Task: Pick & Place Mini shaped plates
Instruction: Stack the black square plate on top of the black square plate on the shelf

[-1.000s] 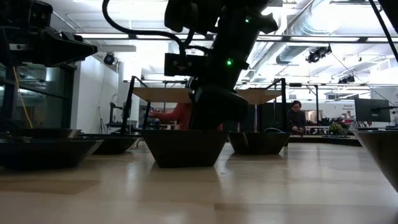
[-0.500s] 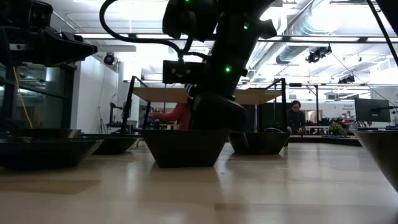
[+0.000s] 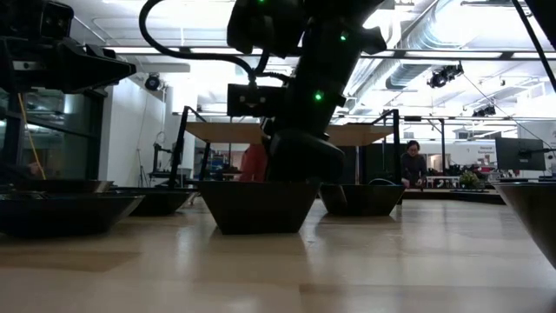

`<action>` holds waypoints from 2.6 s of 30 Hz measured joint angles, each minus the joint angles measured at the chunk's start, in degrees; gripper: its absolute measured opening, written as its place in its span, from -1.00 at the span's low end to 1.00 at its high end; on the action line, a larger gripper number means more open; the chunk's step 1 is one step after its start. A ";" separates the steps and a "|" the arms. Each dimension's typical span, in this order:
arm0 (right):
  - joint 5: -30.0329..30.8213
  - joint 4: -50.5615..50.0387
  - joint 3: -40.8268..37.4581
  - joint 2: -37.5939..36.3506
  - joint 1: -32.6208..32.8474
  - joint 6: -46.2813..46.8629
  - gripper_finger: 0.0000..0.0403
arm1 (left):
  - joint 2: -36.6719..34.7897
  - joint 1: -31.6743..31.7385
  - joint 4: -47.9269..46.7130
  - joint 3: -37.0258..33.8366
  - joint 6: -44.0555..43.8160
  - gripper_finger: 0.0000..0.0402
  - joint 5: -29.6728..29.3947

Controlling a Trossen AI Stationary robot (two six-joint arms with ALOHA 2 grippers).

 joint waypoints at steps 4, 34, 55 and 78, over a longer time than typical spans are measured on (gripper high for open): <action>0.11 0.04 0.00 -0.04 -0.02 -1.12 -0.97 | -0.01 -0.01 0.01 0.00 0.01 -0.72 0.00; 9.76 -12.56 0.00 -10.96 5.03 3.59 -0.99 | 0.00 0.00 0.01 0.00 -0.01 -0.72 0.00; 22.64 -47.73 0.00 -23.51 8.83 32.56 -0.99 | 0.00 -0.01 0.01 0.00 -0.01 -0.72 0.01; 24.00 -57.28 -0.09 -26.16 6.08 36.00 -1.00 | 0.00 0.00 0.01 0.00 -0.01 -0.72 0.00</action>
